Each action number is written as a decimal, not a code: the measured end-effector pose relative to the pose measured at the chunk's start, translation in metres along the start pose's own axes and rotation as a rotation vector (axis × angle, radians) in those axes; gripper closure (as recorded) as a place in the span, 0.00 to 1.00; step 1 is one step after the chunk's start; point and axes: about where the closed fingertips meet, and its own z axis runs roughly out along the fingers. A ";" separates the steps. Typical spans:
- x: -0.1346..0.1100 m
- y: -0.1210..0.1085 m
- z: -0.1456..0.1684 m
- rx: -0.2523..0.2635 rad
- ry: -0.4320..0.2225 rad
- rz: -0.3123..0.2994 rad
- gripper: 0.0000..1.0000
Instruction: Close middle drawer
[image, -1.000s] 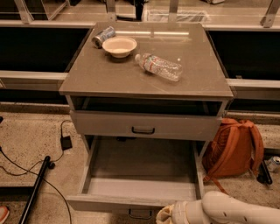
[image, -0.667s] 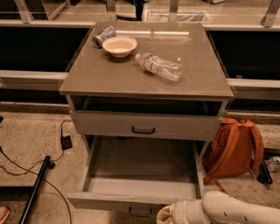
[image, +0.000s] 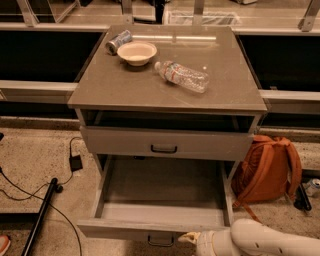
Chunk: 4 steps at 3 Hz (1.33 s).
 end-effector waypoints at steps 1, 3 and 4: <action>0.000 0.000 0.000 0.000 0.000 0.000 0.00; 0.009 -0.021 0.006 0.021 0.009 -0.016 0.16; 0.018 -0.047 0.005 0.051 0.001 -0.054 0.38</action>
Offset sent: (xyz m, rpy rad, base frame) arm 0.0000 0.0000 0.0000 0.0000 0.0000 0.0000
